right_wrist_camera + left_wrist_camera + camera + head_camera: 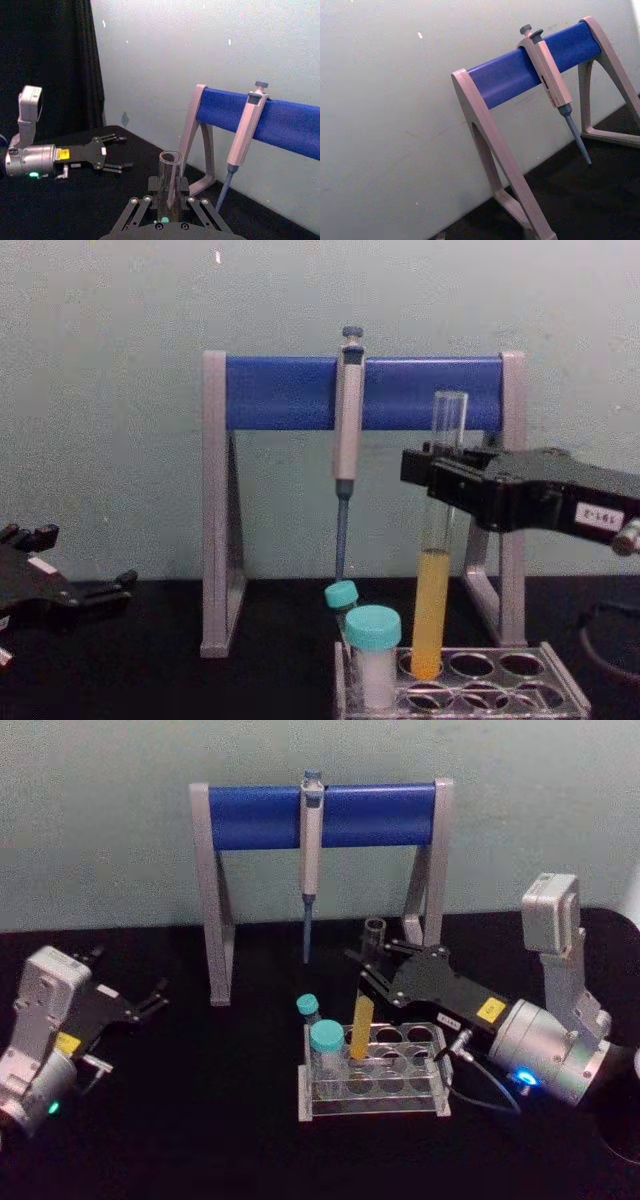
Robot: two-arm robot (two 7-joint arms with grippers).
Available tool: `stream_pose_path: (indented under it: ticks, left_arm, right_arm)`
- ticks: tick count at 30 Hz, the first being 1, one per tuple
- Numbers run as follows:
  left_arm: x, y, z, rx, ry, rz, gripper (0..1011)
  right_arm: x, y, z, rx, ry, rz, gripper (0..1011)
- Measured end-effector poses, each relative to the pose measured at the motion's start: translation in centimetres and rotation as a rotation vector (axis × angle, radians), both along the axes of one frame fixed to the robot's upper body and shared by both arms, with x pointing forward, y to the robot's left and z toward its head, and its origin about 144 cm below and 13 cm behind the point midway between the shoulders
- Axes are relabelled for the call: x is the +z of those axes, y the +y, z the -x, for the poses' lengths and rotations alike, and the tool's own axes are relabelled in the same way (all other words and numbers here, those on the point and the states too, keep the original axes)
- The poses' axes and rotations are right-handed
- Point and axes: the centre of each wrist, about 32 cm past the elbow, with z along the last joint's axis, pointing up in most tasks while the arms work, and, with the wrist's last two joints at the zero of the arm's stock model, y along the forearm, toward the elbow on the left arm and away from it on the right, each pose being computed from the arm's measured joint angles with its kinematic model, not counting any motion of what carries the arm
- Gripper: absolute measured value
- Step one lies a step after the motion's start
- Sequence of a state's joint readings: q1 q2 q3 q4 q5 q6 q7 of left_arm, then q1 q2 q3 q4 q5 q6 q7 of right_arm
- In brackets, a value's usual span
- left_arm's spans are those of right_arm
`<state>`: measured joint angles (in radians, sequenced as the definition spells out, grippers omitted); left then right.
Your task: Pick up the test tube from the test tube rack, shake it, then place it back into the test tube rack.
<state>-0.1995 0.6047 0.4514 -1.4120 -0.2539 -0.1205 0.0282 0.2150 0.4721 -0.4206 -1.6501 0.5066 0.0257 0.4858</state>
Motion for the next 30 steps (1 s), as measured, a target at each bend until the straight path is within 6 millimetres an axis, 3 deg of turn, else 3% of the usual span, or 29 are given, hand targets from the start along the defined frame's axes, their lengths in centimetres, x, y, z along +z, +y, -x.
stream_pose_path:
  ticks: [30]
  left_arm:
    - [0.0, 0.0, 0.0, 0.0, 0.0, 0.0, 1001]
  right_arm:
    - [-1.5, 0.2, 0.1, -0.011, 0.024, 0.026, 232]
